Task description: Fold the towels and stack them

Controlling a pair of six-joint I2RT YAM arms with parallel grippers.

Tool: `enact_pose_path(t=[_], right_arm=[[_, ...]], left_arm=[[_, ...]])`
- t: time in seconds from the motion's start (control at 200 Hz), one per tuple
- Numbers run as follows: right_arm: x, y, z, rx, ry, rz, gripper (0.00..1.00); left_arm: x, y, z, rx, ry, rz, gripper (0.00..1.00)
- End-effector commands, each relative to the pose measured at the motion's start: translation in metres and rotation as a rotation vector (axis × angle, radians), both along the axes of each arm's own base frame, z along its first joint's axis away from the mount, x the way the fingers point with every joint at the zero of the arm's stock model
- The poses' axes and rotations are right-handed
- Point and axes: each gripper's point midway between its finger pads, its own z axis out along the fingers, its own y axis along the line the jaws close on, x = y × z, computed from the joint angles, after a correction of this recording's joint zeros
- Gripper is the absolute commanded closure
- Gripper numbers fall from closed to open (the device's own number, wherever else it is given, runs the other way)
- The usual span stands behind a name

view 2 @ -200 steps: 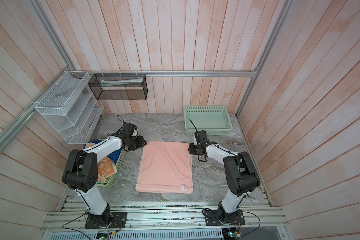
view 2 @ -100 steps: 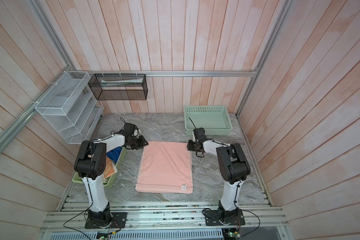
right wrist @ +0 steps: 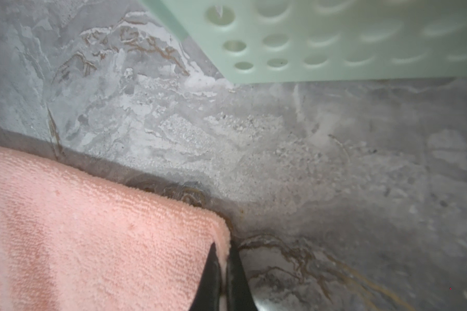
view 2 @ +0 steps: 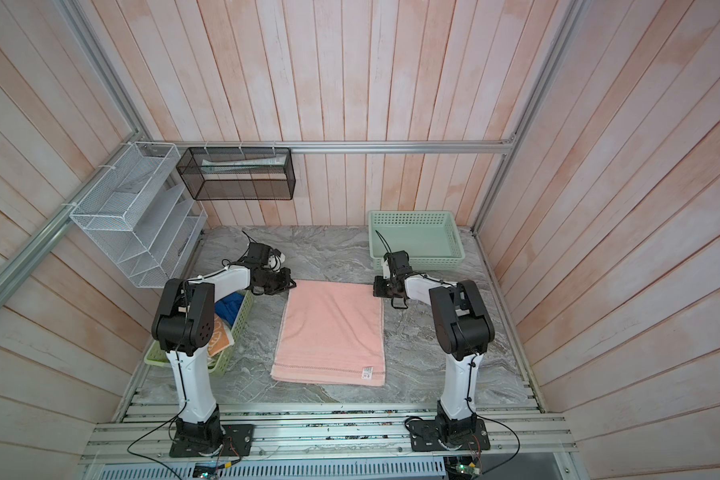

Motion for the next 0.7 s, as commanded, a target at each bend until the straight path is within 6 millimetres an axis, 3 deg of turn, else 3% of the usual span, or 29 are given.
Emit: enact_pose_path(t=[0.0, 0.23, 0.44, 0.695], right_arm=[[0.007, 0.004, 0.036, 0.01, -0.095, 0.064, 1.0], [0.011, -0.003, 0.069, -0.005, -0.178, 0.079, 1.0], [0.014, -0.007, 0.099, 0.0, -0.252, 0.116, 1.0], [-0.014, 0.009, 0.112, 0.103, -0.222, 0.194, 1.0]], left_arm=[[0.012, 0.003, 0.041, 0.005, -0.127, -0.039, 1.0], [0.007, 0.006, 0.079, -0.135, -0.198, -0.07, 1.0], [-0.002, 0.009, 0.092, -0.142, -0.23, -0.095, 1.0], [-0.023, 0.009, 0.107, -0.17, -0.258, -0.098, 1.0]])
